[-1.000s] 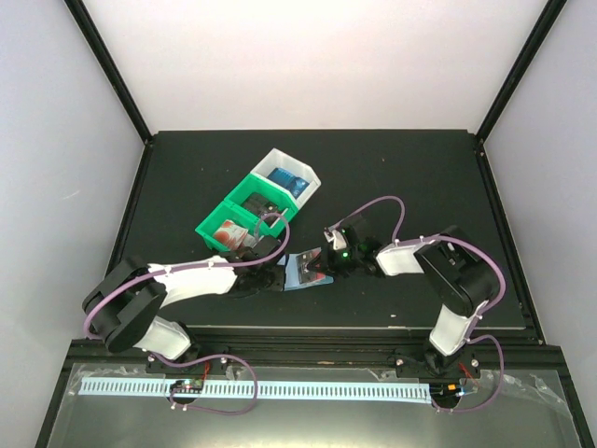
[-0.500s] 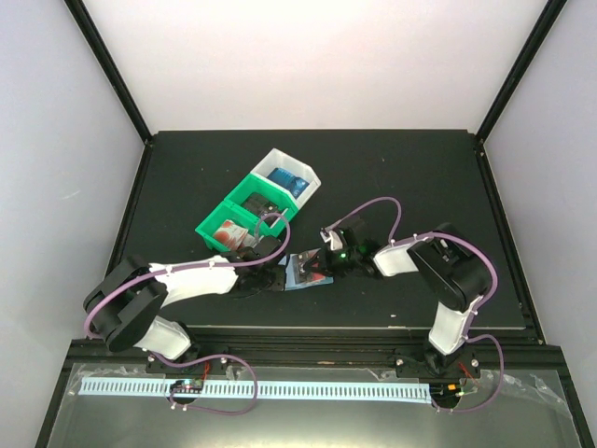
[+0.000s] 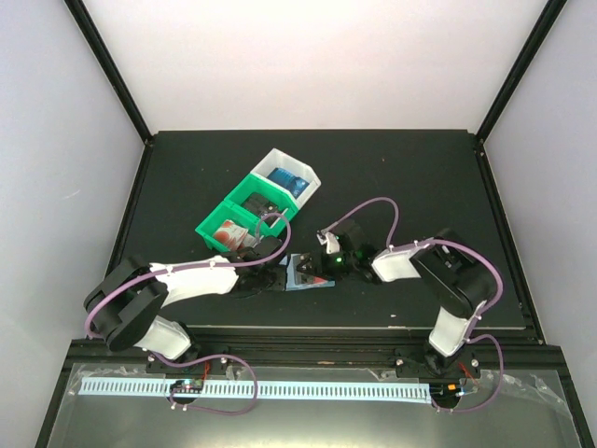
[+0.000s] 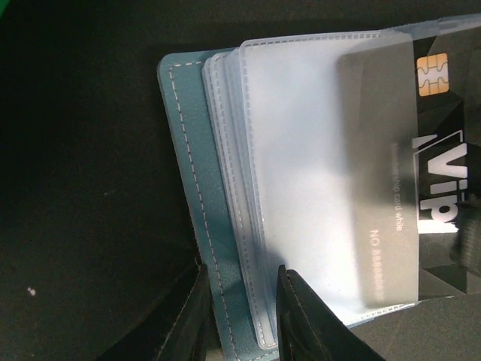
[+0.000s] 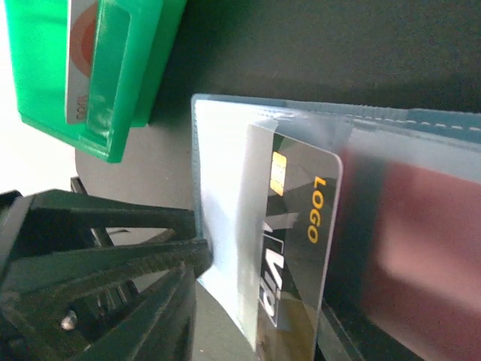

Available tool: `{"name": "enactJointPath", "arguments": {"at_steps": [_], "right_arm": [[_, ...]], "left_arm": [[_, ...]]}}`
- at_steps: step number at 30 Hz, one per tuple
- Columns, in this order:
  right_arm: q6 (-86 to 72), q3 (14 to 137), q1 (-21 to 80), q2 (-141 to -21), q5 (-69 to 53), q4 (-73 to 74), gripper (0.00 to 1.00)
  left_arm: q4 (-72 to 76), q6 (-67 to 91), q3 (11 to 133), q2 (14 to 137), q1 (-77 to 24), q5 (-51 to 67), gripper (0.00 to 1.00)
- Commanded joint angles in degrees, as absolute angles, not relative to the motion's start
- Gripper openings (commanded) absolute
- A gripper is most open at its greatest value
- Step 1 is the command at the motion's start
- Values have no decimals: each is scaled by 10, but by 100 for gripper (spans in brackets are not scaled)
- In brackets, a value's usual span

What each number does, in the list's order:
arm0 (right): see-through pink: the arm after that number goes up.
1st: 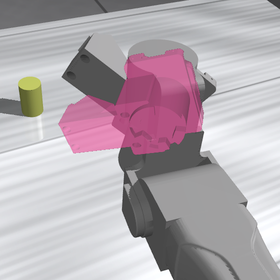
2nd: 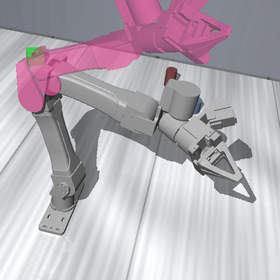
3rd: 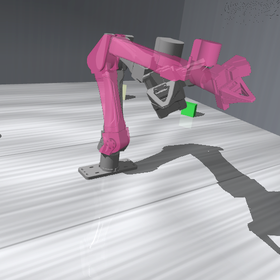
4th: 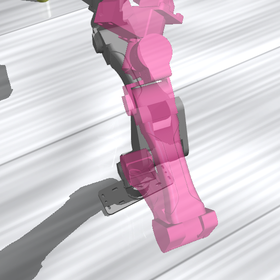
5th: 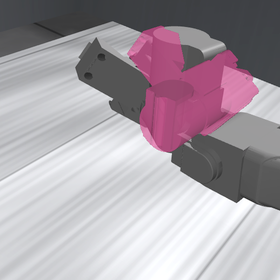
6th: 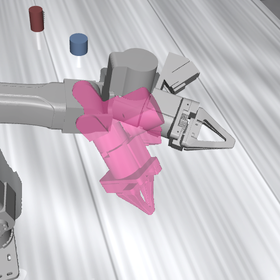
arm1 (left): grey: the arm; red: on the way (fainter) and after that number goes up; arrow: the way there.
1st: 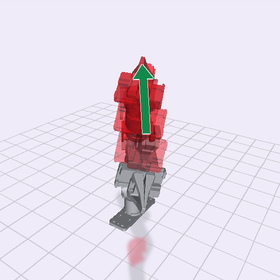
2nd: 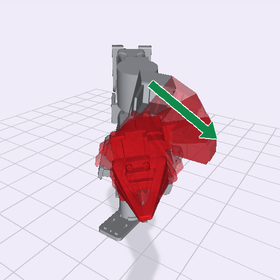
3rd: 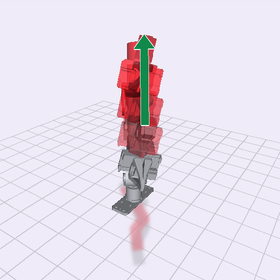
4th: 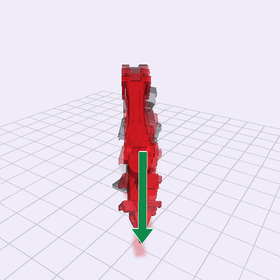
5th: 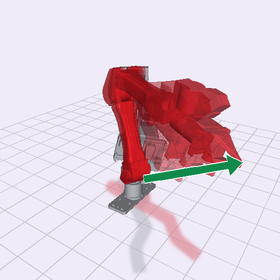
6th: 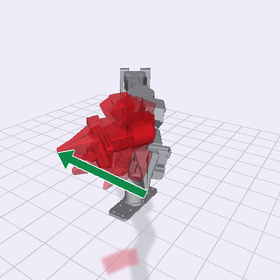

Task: Put the credit cards into the card holder
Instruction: Insert the credit card into the card holder.

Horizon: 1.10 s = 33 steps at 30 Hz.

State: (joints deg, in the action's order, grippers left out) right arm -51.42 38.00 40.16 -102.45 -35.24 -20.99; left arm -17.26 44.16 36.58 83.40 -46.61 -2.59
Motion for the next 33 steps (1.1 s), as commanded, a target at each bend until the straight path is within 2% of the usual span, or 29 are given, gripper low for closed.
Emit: {"name": "enactJointPath", "arguments": {"at_steps": [1, 4, 7, 17, 24, 33], "right_arm": [[-488, 380, 416, -969, -260, -136, 45], [-485, 396, 421, -952, -232, -88, 54], [-484, 420, 426, -960, -211, -41, 58], [-491, 467, 470, -973, -145, 39, 59], [-516, 458, 491, -982, -191, -38, 63], [-498, 460, 491, -943, -92, 45, 64]], "left_arm": [[-183, 440, 374, 843, -474, 0, 26], [-184, 433, 374, 840, -474, 0, 26], [-181, 429, 376, 842, -474, 5, 26], [-154, 427, 358, 838, -474, 27, 27], [-138, 433, 347, 826, -474, 42, 32], [-123, 437, 341, 814, -470, 43, 35]]}}
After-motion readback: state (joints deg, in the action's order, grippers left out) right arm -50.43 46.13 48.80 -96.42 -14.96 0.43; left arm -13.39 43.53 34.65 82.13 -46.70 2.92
